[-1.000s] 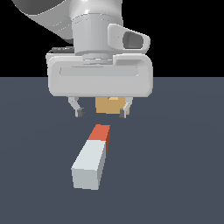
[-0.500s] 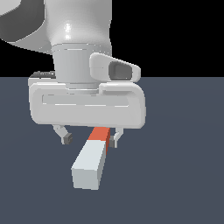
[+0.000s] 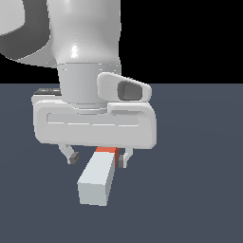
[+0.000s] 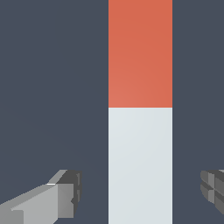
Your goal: Insert the peg into the horizontal hole in a box.
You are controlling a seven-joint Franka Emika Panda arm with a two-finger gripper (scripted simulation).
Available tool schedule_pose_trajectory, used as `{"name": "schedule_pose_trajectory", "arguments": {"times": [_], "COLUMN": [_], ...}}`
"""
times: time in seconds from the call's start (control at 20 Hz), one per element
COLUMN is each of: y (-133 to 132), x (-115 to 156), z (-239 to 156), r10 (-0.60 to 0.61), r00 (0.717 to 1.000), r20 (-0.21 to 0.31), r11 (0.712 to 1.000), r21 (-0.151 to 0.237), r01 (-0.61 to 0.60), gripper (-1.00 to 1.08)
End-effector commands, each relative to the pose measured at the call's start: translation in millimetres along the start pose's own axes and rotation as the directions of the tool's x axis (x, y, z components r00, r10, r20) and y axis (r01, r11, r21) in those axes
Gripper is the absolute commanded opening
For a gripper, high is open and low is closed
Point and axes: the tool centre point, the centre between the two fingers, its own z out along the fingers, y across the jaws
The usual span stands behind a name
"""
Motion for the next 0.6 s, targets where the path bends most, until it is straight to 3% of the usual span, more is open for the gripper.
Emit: {"name": "schedule_pose_trajectory", "arguments": {"times": [0.0,0.45,0.5,0.55], "y": [-0.7,0.3,0.3,0.3], "x": [-0.2,-0.5,-0.5,-0.5], "z": [12.5,37.2,37.2,37.2], "r10": [0.0,0.0,0.0,0.0], "r00": [1.0,1.0,1.0,1.0], "r20": [-0.001,-0.001,-0.001,-0.001], "r11": [1.0,1.0,1.0,1.0], "r21": [0.001,0.001,0.001,0.001], "r01": [0.0,0.0,0.0,0.0], "gripper": [1.0,1.0,-1.0,-1.0]}}
